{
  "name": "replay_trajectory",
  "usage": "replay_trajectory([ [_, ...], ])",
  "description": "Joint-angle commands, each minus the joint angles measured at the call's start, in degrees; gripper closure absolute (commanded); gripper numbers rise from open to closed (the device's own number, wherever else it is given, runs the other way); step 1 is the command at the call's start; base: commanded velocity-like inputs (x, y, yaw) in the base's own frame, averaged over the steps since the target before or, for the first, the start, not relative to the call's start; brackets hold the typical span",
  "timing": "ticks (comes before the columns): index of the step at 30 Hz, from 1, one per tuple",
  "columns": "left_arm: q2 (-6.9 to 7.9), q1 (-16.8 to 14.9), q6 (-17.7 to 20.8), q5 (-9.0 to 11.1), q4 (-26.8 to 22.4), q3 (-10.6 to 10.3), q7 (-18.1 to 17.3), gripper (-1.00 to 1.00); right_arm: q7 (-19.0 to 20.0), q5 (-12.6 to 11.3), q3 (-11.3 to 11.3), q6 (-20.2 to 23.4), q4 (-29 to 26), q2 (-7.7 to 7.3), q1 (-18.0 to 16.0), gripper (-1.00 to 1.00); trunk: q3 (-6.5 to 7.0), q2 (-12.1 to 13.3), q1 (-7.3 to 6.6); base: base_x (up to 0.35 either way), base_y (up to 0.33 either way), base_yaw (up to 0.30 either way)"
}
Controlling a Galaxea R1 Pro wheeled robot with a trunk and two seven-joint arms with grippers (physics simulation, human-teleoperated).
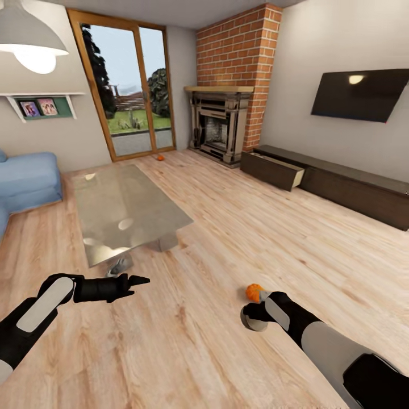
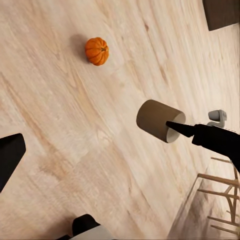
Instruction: Place each of the two pumpkins and all three candles from the living room inside a cabinet in the living room (use any cabinet), then make sure every cabinet is closed, and position the cauldron so it is next to a table in the living room.
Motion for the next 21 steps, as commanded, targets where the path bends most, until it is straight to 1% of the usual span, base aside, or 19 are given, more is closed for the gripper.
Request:
replay_trajectory([
  [1,0.05,-0.05,0.05,-0.44,0.00,-0.09,-0.46,-1.00,-0.50,-0.73,0.40,0.15,-0.16,-0.06,-0.04,1.00,0.01,-0.03,0.00,0.000,0.000,-0.243],
  [11,0.05,-0.05,-0.01,-0.64,0.00,-0.12,-0.46,-1.00,-0.50,-0.73,0.40,0.15,-0.15,-0.06,-0.04,1.00,0.60,-0.03,0.00,0.005,-0.015,-0.243],
  [15,0.05,-0.05,-0.03,-0.68,0.00,-0.29,-0.39,-1.00,-0.50,-0.73,0.40,0.13,-0.15,-0.06,-0.04,1.00,0.83,-0.03,0.00,0.097,-0.177,-0.242],
  [21,0.05,-0.05,-0.05,-0.69,0.00,-0.59,-0.29,-1.00,-0.50,-0.73,0.38,0.07,-0.17,-0.06,-0.04,1.00,1.19,-0.03,0.00,0.141,-0.235,-0.241],
])
